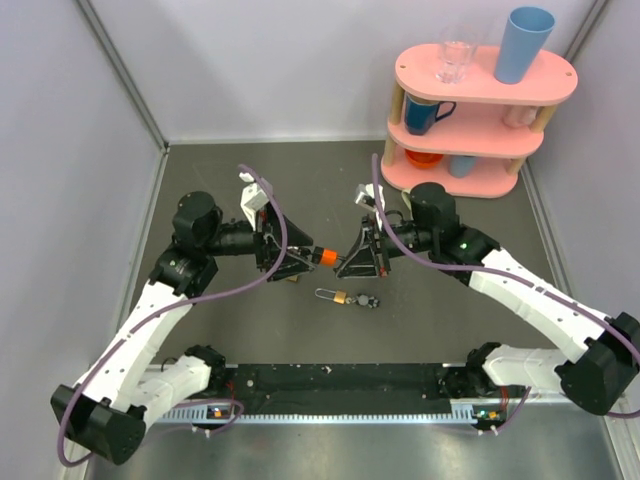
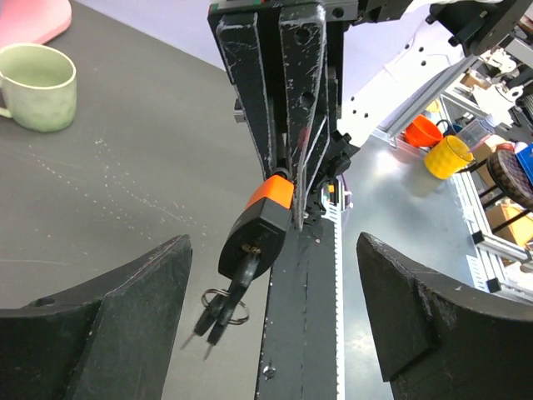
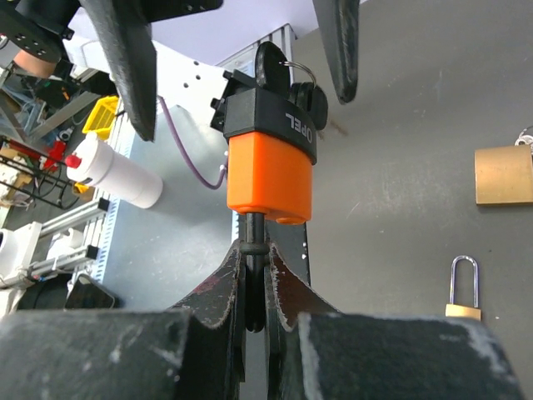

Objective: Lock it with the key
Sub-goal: Pick up the lock from the center of the board.

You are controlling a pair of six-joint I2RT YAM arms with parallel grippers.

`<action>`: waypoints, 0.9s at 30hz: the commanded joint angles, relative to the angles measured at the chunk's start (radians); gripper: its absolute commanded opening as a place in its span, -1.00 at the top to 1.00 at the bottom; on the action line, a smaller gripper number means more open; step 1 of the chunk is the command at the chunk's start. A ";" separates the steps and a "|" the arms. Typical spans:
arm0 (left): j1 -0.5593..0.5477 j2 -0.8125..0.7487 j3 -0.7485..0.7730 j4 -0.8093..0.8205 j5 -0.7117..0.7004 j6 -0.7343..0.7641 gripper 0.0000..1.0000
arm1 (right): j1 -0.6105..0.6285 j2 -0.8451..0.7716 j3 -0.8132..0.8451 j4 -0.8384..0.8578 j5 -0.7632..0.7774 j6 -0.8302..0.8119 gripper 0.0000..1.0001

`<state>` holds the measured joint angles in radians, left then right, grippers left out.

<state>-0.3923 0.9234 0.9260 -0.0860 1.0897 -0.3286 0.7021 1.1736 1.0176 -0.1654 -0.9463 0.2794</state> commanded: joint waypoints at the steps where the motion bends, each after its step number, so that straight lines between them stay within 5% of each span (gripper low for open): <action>1: -0.003 0.020 0.025 0.011 0.039 0.025 -0.68 | -0.006 -0.034 0.070 0.040 -0.035 -0.011 1.00; 13: -0.077 0.086 0.028 0.028 0.010 0.046 -0.34 | -0.007 -0.026 0.070 0.058 -0.037 0.006 1.00; 20: -0.086 0.101 0.027 0.052 -0.004 0.024 0.15 | -0.006 -0.022 0.064 0.063 -0.040 0.010 1.00; 27: -0.108 0.129 0.020 0.144 0.012 -0.036 1.00 | -0.006 -0.012 0.058 0.083 -0.036 0.023 1.00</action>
<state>-0.4839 1.0309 0.9260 -0.0448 1.0901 -0.3351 0.6991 1.1717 1.0176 -0.1608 -0.9554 0.2924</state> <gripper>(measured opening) 0.362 0.040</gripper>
